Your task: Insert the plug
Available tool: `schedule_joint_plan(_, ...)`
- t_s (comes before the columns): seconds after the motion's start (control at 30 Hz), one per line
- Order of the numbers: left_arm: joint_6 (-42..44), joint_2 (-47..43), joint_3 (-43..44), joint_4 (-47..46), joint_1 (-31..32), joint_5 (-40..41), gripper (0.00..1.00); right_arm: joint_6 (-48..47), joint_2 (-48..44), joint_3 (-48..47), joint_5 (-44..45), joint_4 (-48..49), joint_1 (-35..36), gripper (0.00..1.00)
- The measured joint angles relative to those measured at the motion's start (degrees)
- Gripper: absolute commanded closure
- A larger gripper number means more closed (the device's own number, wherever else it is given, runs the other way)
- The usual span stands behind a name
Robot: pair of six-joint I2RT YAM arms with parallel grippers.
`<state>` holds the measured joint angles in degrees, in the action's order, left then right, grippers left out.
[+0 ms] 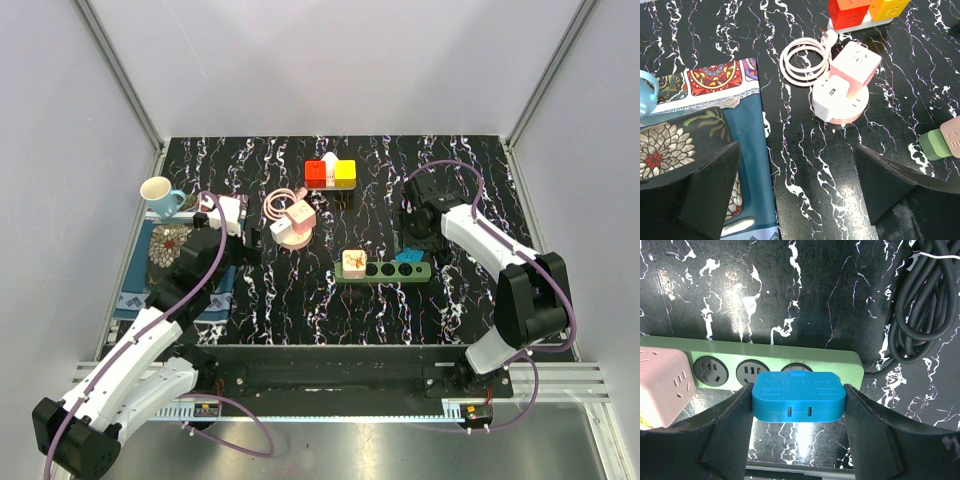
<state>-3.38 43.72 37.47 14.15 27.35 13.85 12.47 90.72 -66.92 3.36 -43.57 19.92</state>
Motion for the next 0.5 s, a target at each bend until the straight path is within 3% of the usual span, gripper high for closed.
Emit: schedule_joint_plan(0.5,0.13,0.02,0.00,0.00,0.00,0.02,0.01,0.46,-0.13,0.00,-0.87,-1.55,0.00,1.00)
